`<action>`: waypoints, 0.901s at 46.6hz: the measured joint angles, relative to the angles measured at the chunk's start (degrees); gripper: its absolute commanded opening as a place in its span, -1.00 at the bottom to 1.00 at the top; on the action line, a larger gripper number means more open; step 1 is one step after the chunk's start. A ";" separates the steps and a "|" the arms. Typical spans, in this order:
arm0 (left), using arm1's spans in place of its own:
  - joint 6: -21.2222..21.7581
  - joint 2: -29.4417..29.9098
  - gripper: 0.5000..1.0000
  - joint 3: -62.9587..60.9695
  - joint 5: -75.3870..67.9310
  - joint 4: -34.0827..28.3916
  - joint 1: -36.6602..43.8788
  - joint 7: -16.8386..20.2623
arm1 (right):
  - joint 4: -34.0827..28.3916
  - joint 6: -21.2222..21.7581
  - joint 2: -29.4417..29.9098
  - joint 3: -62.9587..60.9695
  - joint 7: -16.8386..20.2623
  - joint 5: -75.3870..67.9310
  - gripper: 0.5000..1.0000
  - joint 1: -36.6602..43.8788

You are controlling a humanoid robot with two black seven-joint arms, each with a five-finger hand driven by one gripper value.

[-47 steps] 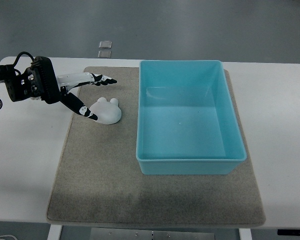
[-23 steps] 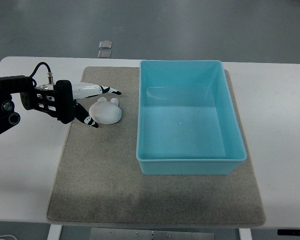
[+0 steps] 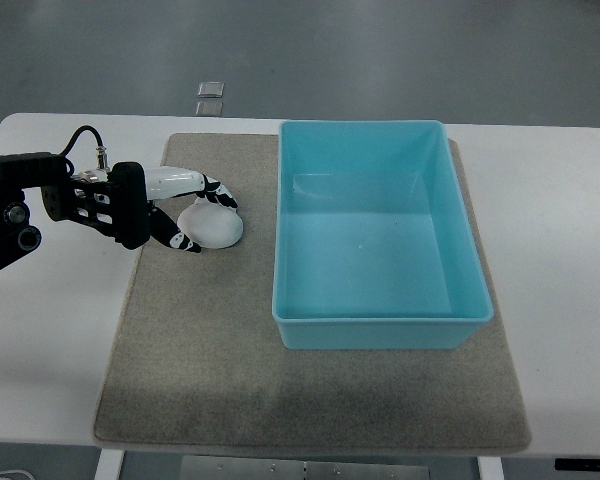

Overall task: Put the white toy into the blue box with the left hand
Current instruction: 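Lift the rabbit toy off the mat with the left hand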

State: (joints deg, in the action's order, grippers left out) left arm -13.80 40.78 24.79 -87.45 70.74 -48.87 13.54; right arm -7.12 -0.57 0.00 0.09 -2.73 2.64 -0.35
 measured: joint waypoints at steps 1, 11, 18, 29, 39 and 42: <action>-0.02 0.00 -0.37 0.00 0.00 0.01 0.00 0.00 | 0.00 0.00 0.00 0.00 0.00 0.00 0.74 0.00; -0.33 0.00 -0.97 -0.08 0.07 0.04 0.47 0.00 | 0.00 0.00 0.00 0.00 0.00 0.00 0.74 0.00; -0.14 0.40 -1.00 0.47 0.07 -0.37 -0.30 0.00 | 0.00 0.00 0.00 0.00 0.00 0.00 0.74 0.00; 0.94 2.96 -1.00 2.38 0.87 -0.10 -2.10 0.11 | 0.00 0.01 0.00 0.00 0.00 0.00 0.74 -0.01; 2.34 3.86 -1.00 4.72 0.88 0.21 -5.03 2.08 | 0.00 0.01 0.00 0.00 0.00 0.00 0.74 0.00; 3.22 3.86 -1.00 4.92 0.88 0.22 -7.10 3.59 | 0.00 0.01 0.00 0.00 0.00 0.00 0.74 0.00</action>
State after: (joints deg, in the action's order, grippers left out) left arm -10.58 44.65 29.71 -86.56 70.95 -55.97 17.13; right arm -7.12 -0.56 0.00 0.09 -2.72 2.64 -0.35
